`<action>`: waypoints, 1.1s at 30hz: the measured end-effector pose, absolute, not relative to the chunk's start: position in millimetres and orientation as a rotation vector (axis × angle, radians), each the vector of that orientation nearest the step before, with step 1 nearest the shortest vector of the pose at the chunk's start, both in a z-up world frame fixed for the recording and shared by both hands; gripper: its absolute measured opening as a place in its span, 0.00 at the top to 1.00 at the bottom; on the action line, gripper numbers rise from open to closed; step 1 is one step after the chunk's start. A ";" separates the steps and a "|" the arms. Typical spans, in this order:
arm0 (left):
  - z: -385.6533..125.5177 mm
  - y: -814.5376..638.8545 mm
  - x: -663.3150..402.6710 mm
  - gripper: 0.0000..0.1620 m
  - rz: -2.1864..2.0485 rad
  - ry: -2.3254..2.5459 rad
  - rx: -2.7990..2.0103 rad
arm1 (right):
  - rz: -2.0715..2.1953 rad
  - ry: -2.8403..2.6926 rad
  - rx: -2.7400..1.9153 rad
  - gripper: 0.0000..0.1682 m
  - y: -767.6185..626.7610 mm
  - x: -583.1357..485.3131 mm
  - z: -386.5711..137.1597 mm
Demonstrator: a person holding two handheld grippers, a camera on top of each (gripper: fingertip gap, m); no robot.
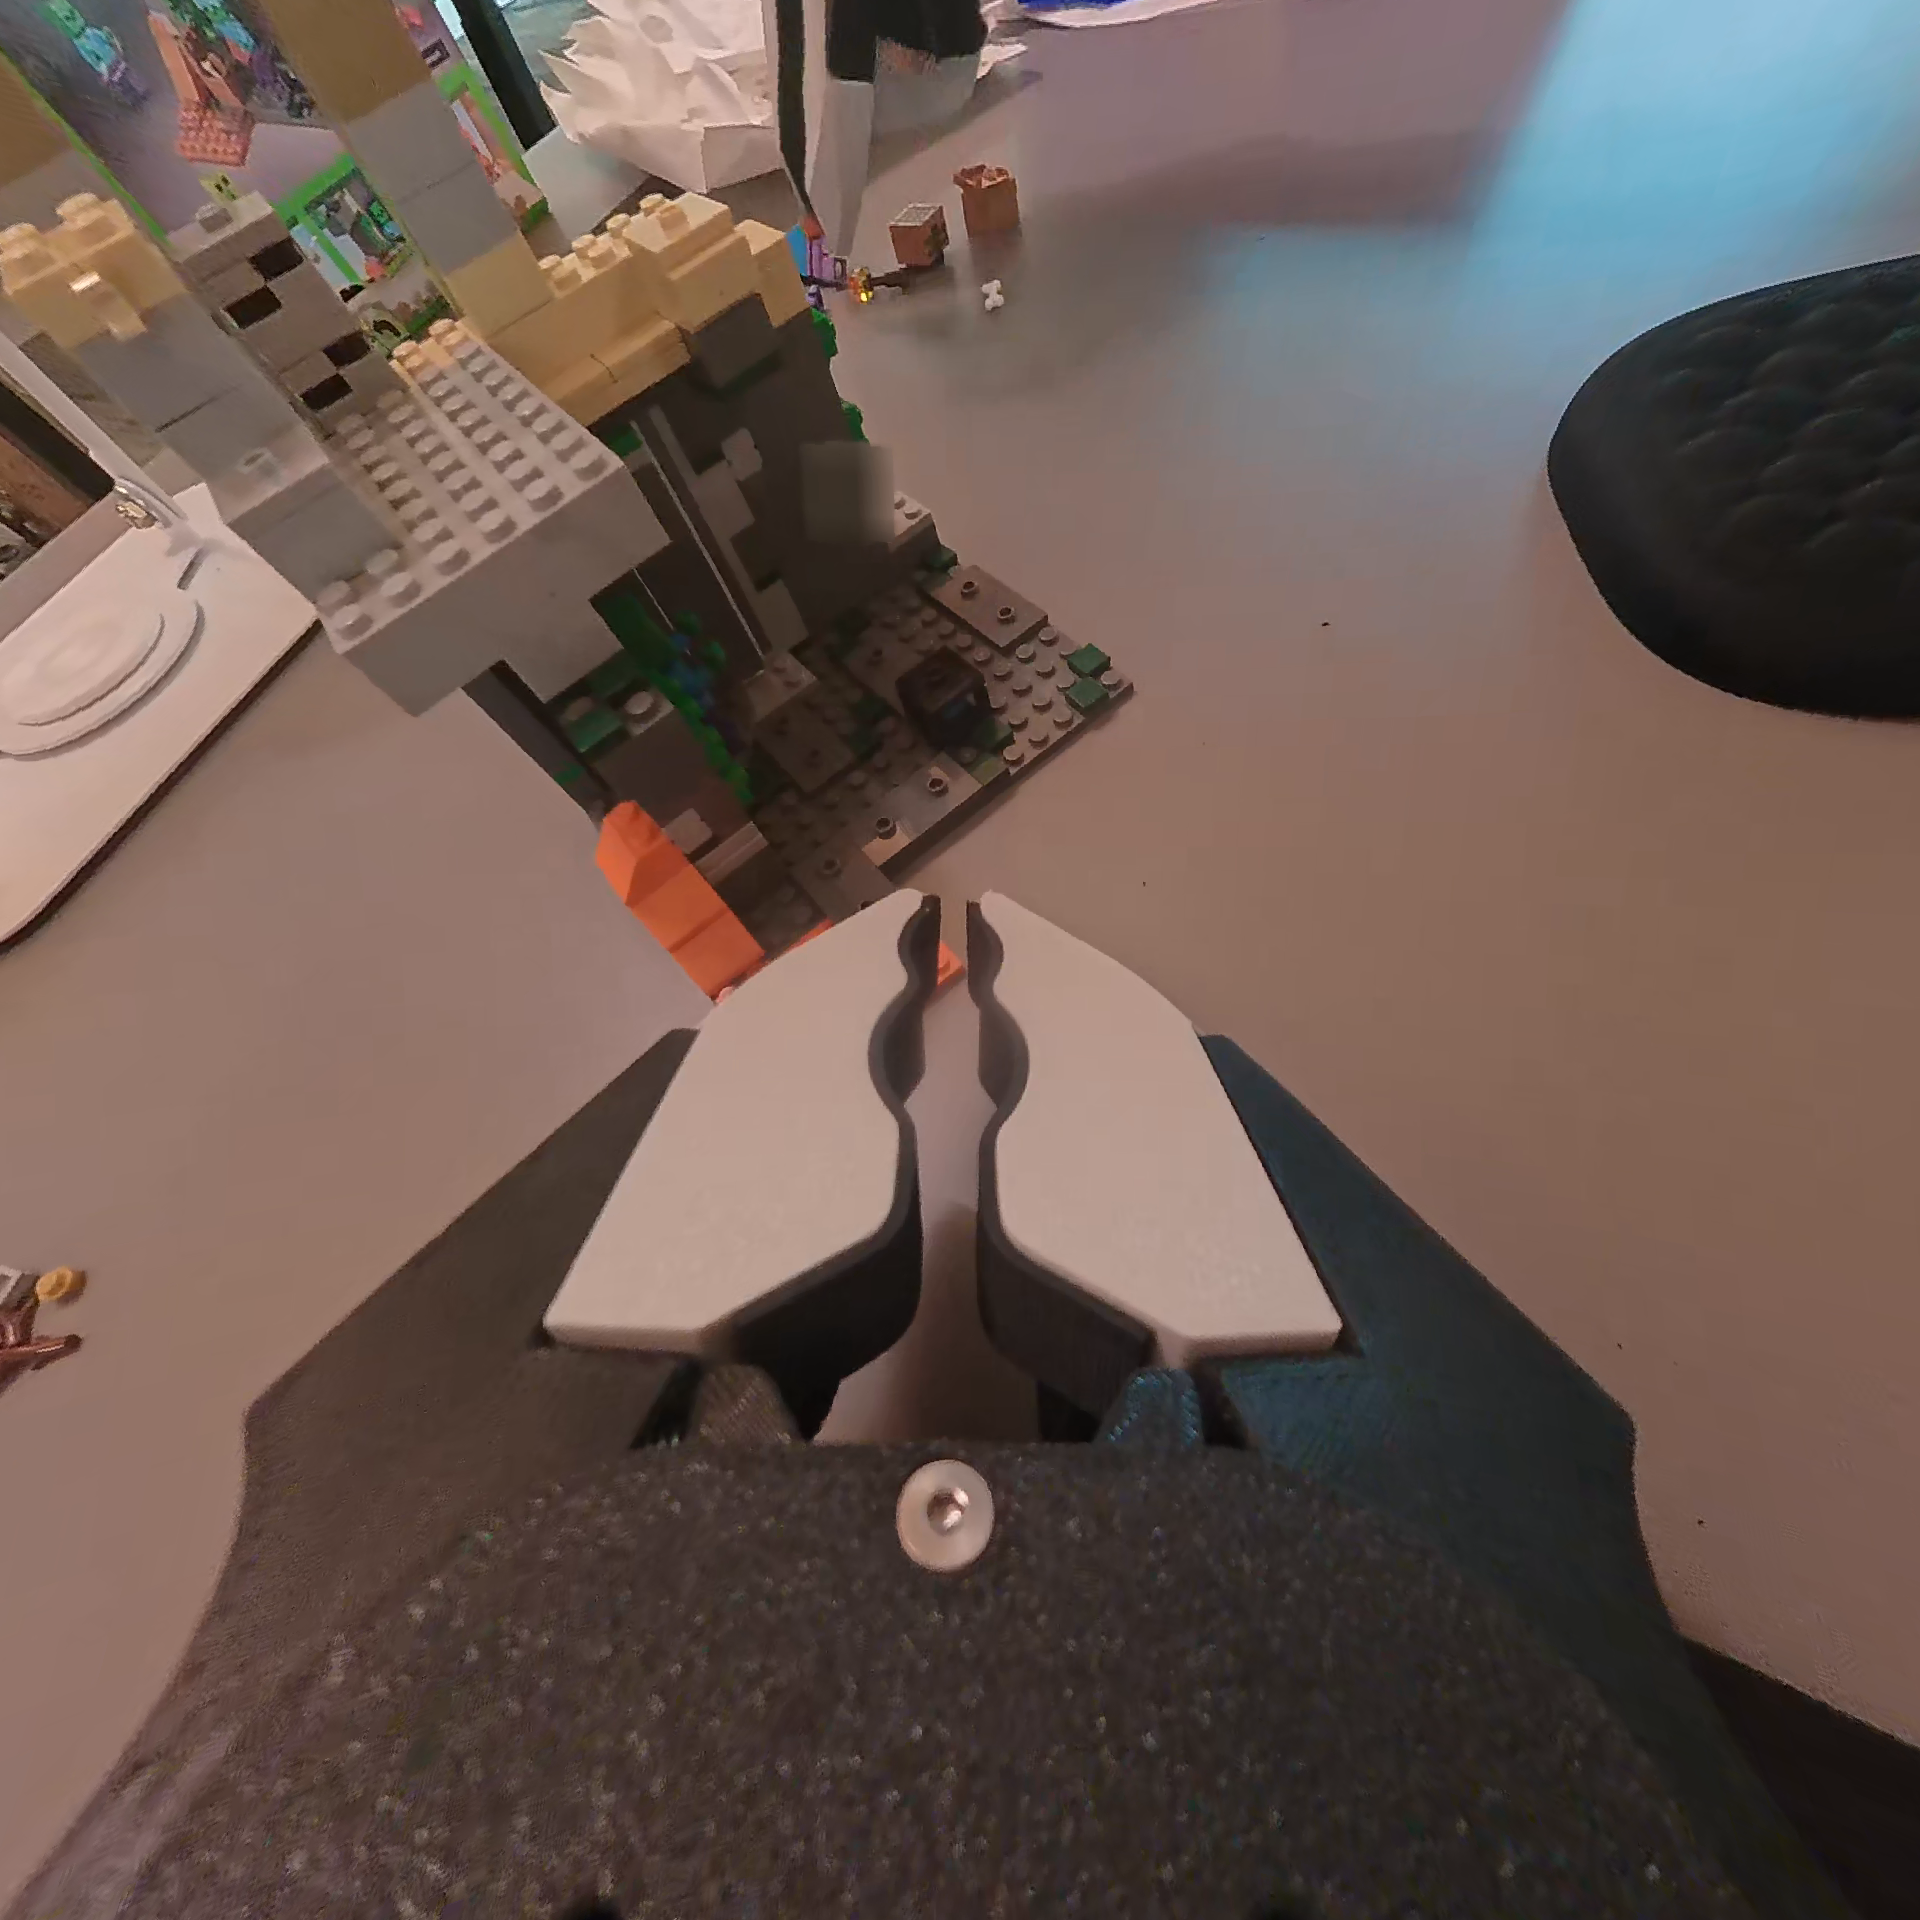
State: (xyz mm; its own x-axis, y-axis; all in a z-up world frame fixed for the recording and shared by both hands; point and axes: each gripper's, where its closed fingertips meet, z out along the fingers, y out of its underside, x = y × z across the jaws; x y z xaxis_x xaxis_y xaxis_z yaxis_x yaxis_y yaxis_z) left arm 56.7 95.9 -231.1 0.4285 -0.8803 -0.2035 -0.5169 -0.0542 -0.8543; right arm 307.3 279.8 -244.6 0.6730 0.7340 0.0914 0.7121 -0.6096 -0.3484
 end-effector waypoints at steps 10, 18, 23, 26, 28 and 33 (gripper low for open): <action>-235.7 93.2 58.6 0.97 -0.446 1.264 -1.713 | 0.146 -1.606 -2.438 0.81 220.0 311.3 -251.8; -233.8 95.5 57.0 0.98 -0.464 1.235 -1.723 | 0.155 -1.743 -2.396 0.85 215.7 309.7 -261.7; -234.0 95.4 57.0 0.98 -0.468 1.236 -1.726 | 0.150 -1.794 -2.379 0.92 216.0 308.8 -263.5; -234.4 95.1 57.2 0.98 -0.470 1.239 -1.726 | 0.116 -1.804 -2.374 0.93 217.1 309.5 -264.3; -234.6 94.8 57.4 0.98 -0.468 1.243 -1.725 | 0.095 -1.806 -2.365 0.93 218.2 309.5 -264.7; -235.0 94.7 57.5 0.98 -0.466 1.246 -1.725 | 0.081 -1.820 -2.338 0.94 217.4 309.1 -265.5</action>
State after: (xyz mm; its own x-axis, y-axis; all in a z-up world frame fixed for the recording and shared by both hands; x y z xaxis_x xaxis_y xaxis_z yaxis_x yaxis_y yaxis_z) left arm 57.5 94.7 -235.0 0.4144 -0.8871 -0.2032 -0.5356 -0.0572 -0.8425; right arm 309.1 217.4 -265.5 0.2502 0.9660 0.0654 0.9564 -0.2360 -0.1723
